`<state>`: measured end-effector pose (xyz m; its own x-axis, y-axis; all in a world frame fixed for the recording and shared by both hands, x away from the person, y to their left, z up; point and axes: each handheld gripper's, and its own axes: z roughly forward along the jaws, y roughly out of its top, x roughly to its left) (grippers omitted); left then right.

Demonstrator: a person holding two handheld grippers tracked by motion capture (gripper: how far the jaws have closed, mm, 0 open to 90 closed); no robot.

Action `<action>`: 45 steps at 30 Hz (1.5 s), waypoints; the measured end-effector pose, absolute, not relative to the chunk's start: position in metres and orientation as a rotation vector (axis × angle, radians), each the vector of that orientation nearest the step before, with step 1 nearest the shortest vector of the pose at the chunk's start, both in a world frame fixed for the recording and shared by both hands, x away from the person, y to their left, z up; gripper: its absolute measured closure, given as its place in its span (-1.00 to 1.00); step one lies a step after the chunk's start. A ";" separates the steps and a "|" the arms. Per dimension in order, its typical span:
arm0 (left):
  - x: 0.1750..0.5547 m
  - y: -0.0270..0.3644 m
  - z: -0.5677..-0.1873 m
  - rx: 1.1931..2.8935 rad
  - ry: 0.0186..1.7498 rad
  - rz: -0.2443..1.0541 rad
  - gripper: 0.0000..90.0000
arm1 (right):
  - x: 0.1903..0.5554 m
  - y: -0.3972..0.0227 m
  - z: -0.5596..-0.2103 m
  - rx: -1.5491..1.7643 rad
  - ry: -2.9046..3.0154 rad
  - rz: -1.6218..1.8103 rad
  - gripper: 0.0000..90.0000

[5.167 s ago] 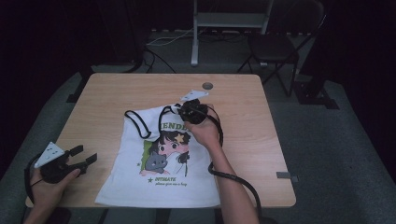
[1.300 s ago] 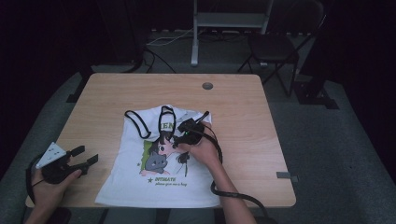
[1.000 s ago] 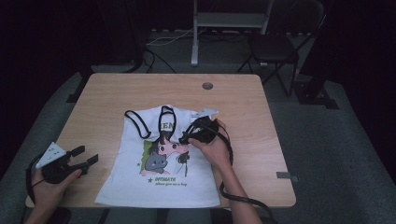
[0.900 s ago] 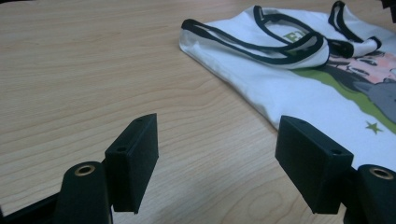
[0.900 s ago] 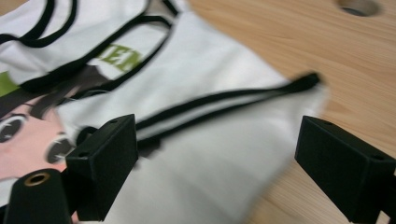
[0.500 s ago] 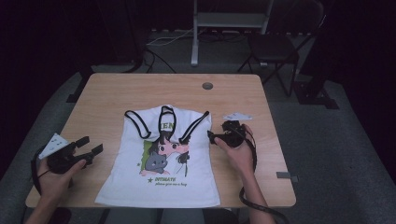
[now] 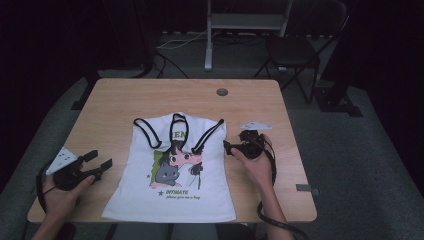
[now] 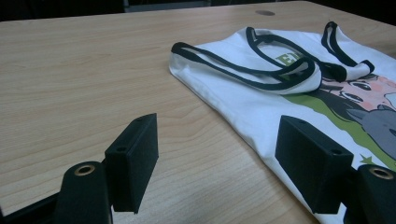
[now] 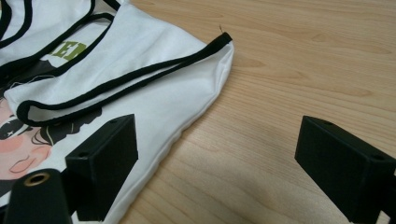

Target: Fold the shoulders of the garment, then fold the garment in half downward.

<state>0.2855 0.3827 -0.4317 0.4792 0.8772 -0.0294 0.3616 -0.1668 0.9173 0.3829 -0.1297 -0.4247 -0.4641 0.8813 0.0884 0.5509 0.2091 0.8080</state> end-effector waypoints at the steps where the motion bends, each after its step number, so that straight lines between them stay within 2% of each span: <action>1: 0.286 0.383 -0.432 1.745 1.058 0.658 -0.34 | 0.384 -0.129 -0.424 1.329 2.095 1.152 -0.72; 18: 0.295 0.382 -0.430 1.748 1.063 0.657 -0.34 | 0.387 -0.127 -0.431 1.333 2.126 1.150 -0.72; 28: 0.363 0.370 -0.411 1.774 1.100 0.586 -0.34 | 0.399 -0.122 -0.427 1.349 2.155 1.159 -0.72; 31: 0.397 0.360 -0.408 1.807 1.121 0.561 -0.34 | 0.414 -0.118 -0.420 1.364 2.160 1.148 -0.72; 37: 0.433 0.347 -0.409 1.863 1.142 0.514 -0.34 | 0.444 -0.109 -0.410 1.374 2.186 1.132 -0.72; 45: 0.462 0.332 -0.418 1.923 1.154 0.437 -0.34 | 0.480 -0.098 -0.413 1.420 2.248 1.095 -0.72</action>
<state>0.4622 0.3315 -0.4178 0.5171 0.8482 -0.1151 0.5589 -0.2327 0.7959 0.4804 -0.0982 -0.4131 -0.4856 0.8587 0.1637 0.6584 0.2361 0.7147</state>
